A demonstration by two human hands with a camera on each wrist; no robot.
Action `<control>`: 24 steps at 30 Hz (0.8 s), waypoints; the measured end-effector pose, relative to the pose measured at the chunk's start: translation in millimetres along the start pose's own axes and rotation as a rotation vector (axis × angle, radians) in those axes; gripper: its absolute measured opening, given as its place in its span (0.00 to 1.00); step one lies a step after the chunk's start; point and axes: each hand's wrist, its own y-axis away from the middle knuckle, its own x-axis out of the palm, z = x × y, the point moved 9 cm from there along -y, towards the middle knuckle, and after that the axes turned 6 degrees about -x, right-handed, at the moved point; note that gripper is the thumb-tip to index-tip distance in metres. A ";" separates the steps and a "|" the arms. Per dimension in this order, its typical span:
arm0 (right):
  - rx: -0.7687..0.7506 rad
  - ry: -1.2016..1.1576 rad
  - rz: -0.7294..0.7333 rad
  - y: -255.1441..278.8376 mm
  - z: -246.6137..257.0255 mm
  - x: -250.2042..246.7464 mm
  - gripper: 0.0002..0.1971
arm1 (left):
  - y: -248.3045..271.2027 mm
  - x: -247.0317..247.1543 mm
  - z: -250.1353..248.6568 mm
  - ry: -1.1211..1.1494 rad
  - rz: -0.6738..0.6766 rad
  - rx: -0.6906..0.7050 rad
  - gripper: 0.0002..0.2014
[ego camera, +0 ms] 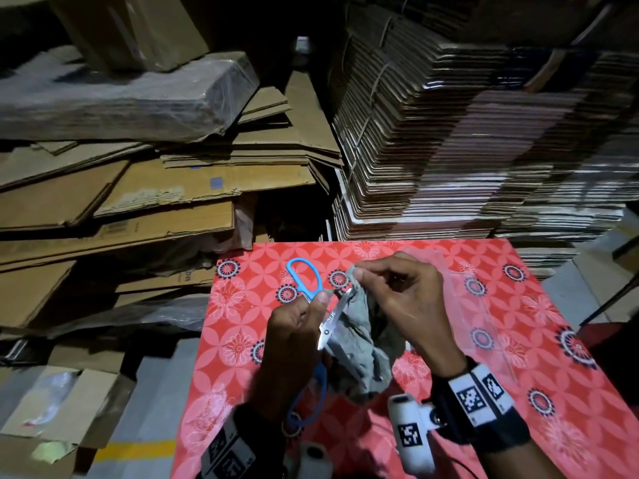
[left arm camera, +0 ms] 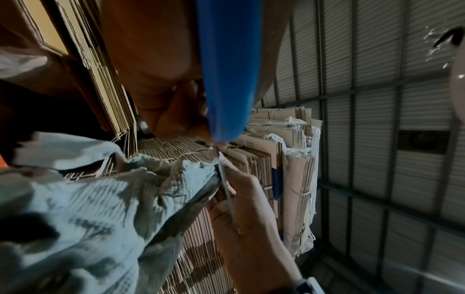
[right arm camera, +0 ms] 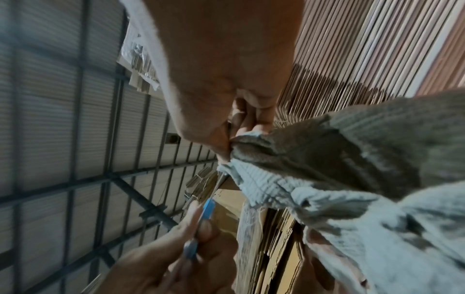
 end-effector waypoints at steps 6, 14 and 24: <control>0.090 -0.116 -0.060 9.6 -7.4 -14.2 0.07 | 0.3 -20.2 -7.3 0.062 -0.070 0.024 0.28; 0.060 -0.095 -0.136 27.2 8.9 -32.6 0.08 | -3.2 -37.0 2.1 0.357 -0.032 -0.113 0.13; -0.034 -0.059 -0.037 45.0 43.4 -20.0 0.11 | 1.6 -40.1 3.3 0.507 -0.015 -0.081 0.13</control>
